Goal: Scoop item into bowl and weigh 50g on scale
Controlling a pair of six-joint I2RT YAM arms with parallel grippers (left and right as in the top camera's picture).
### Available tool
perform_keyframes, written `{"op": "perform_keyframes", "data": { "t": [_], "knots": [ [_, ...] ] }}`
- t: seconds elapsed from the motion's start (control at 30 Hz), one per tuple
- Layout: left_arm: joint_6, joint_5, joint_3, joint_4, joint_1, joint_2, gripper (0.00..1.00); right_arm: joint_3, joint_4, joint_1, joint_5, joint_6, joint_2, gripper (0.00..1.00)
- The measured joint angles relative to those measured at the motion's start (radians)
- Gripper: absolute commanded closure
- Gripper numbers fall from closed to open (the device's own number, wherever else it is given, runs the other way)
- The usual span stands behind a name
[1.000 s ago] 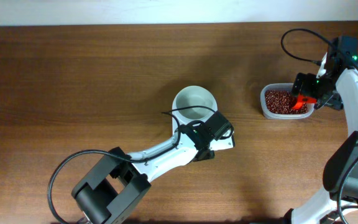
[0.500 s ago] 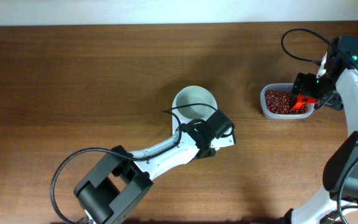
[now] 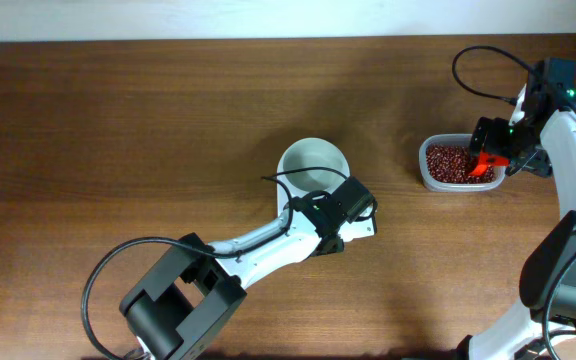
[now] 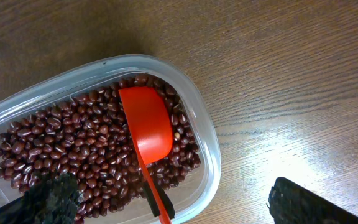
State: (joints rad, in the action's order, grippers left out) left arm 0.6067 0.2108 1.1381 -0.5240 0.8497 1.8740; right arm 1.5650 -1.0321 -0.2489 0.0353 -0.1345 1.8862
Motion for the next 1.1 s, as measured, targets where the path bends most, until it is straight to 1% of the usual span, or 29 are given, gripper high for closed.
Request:
{"op": "perform_keyframes", "data": {
  "t": [1.03,1.1],
  "knots": [
    [0.003,0.002,0.003,0.017,-0.015,0.006,1.0,0.0,0.0,0.0,0.0,0.0,0.0,0.01],
    [0.003,0.011,0.005,0.039,-0.018,0.01,1.0,0.0,0.0,0.0,0.0,0.0,0.0,0.01]
  ]
}}
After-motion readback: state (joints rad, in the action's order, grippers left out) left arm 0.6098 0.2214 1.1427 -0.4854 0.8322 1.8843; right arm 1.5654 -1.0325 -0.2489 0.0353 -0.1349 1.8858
